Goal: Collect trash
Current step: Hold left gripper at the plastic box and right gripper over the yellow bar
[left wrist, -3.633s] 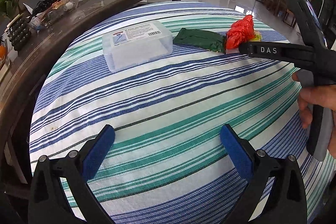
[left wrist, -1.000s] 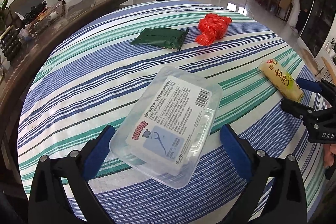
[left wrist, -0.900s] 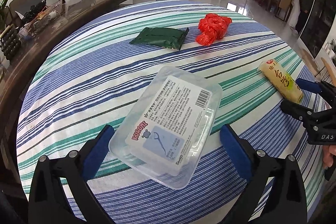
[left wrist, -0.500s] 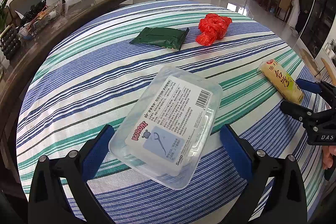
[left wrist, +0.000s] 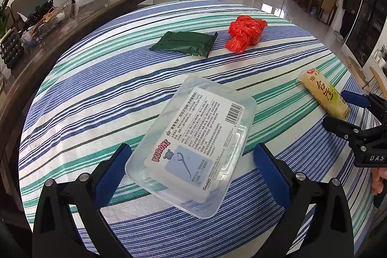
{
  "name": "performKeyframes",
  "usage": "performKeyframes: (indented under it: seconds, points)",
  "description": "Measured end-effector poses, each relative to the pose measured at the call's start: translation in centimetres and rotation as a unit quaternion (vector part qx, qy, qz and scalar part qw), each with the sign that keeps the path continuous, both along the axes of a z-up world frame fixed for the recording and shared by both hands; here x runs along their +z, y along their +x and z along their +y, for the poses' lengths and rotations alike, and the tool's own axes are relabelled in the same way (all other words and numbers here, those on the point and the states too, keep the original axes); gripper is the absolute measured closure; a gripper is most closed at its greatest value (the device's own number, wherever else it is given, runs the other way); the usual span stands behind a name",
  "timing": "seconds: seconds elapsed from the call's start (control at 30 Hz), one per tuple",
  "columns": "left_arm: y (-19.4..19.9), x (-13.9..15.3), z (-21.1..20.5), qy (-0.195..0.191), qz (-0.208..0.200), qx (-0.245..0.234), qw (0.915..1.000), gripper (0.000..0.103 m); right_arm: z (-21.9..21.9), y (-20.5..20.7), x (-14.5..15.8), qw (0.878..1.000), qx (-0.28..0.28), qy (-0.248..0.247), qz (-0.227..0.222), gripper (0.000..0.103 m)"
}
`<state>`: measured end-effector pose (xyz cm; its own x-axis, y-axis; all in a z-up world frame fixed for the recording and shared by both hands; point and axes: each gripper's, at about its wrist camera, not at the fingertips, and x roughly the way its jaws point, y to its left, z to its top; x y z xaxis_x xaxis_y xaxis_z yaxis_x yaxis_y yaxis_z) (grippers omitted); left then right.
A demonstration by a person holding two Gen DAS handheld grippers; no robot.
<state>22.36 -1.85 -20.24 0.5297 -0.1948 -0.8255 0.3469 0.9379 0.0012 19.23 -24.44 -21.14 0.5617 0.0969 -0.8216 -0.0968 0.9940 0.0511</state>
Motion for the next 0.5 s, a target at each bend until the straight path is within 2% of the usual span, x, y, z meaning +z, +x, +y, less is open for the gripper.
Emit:
performKeyframes:
  seconds: [0.33,0.5]
  points:
    - [-0.01,0.0,0.0,0.001,0.0,-0.001,1.0,0.004,0.04,0.0,0.0,1.0,0.0,0.001,0.0,0.009]
    - [-0.22,0.05,0.45,-0.009,0.006,-0.03,0.9995,0.004,0.04,0.05,-0.06,1.0,0.0,0.001,0.0,0.009]
